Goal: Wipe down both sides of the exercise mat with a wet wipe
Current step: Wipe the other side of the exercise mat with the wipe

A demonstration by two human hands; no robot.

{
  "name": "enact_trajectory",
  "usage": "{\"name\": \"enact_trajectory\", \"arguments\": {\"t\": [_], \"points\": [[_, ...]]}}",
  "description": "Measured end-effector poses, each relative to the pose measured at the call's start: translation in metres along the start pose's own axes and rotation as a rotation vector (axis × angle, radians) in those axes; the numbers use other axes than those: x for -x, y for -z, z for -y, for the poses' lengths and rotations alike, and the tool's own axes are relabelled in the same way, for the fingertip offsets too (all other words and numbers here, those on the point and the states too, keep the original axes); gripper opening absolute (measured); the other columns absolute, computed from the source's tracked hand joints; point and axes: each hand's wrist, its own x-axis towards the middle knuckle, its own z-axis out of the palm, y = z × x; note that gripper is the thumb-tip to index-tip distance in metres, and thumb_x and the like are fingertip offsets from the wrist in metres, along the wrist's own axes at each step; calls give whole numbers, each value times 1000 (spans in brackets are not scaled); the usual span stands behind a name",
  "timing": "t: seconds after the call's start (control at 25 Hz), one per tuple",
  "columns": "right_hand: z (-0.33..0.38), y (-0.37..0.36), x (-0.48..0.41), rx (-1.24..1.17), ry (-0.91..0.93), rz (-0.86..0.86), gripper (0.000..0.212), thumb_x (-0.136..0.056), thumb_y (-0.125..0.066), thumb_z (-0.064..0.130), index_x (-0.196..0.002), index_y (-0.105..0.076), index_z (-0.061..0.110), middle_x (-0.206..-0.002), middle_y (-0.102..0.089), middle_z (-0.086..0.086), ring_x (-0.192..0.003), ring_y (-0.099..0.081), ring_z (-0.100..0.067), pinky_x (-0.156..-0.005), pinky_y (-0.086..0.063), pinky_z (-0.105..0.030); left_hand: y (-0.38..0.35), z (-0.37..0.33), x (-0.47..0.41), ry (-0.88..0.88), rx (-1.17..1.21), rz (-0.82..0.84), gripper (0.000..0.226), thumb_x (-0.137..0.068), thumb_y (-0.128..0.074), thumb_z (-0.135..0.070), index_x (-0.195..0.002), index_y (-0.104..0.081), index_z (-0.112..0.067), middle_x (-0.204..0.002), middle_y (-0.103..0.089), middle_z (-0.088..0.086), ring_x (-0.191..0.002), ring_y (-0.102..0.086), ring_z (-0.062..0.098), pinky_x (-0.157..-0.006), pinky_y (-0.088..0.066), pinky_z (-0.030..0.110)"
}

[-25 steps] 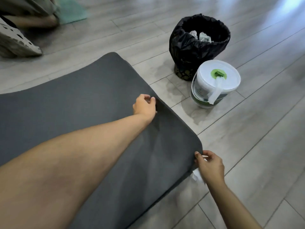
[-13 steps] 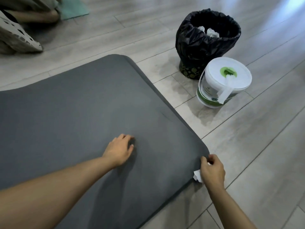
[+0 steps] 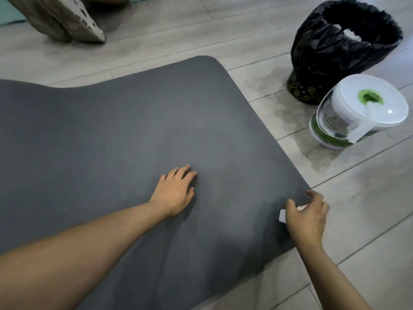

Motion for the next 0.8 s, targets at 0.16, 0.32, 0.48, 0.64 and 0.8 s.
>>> {"name": "enact_trajectory", "arguments": {"t": [0.16, 0.32, 0.48, 0.64, 0.8], "points": [[87, -71, 31, -128, 174, 397, 43, -77, -66, 13, -116, -54, 26, -115, -56, -4, -94, -57, -19, -81, -41, -27, -4, 64, 34, 97, -3, -63, 54, -102, -48, -37, -153, -38, -25, -163, -30, 4, -150, -30, 29, -115, -29, 44], [154, -143, 83, -65, 384, 679, 34, -79, -69, 18, -112, -65, 27, -113, -60, 0, -98, -59, -14, -80, -41, -21, 0, 135, 72, 249, -39, -180, 51, -96, -48, -37, -144, -50, -19, -154, -44, 10, -143, -41, 35, -116, -29, 49], [202, -186, 127, 9, 640, 788, 15, -86, -62, 17, -89, -71, 28, -103, -59, 7, -91, -57, -7, -68, -35, -4, 13, 238, 124, 533, -213, -325, 56, -91, -59, -35, -142, -54, -13, -154, -44, 20, -142, -38, 43, -118, -25, 58], [252, -220, 158, 86, 875, 888, 12, -92, -60, 30, -97, -70, 36, -96, -59, 12, -90, -58, -6, -74, -43, -21, 11, 319, 162, 715, -225, -348, 66, -96, -47, -52, -156, -37, -28, -164, -28, 17, -151, -21, 44, -121, -5, 62], [297, -278, 199, -51, 1137, 758, 15, -96, -58, 29, -105, -69, 33, -99, -57, 13, -87, -57, -8, -74, -45, -21, -42, 337, 159, 712, -115, -312, 72, -96, -25, -59, -162, -22, -32, -169, -21, 11, -155, -16, 39, -123, -8, 64]]}}
